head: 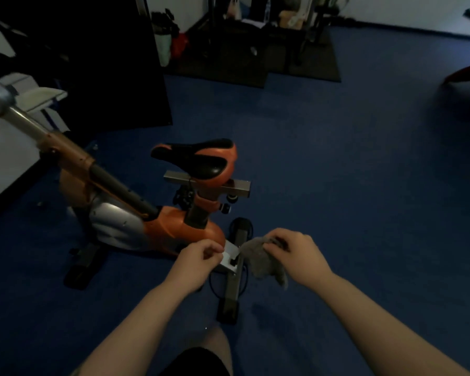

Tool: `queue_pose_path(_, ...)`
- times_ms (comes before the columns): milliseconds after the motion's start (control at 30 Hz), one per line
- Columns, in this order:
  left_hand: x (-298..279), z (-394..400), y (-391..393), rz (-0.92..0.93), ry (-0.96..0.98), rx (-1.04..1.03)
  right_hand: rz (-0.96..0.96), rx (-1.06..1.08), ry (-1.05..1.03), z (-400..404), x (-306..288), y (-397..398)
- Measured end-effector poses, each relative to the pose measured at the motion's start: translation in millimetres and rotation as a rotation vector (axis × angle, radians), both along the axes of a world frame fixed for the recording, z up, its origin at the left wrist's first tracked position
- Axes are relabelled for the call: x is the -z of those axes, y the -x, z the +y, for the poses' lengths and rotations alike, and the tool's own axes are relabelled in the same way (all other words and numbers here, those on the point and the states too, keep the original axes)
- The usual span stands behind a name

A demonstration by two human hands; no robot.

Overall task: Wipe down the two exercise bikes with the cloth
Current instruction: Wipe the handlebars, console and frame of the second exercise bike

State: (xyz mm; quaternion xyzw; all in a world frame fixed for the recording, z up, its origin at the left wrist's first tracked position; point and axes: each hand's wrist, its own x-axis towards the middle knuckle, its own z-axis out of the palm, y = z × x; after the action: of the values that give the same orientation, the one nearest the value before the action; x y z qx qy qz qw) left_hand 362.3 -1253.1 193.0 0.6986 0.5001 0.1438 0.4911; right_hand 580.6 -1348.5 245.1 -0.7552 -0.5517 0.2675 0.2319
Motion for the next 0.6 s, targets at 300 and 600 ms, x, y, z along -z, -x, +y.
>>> queue_pose_path(300, -0.3, 50.6, -68.3, -0.047, -0.025, -0.012, 0.003, 0.010, 0.002, 37.5, 2.7, -65.0)
queue_pose_path(600, 0.7, 92.9, -149.2, -0.022, -0.035, 0.039, 0.137, 0.107, -0.046, 88.7, 5.8, -156.8)
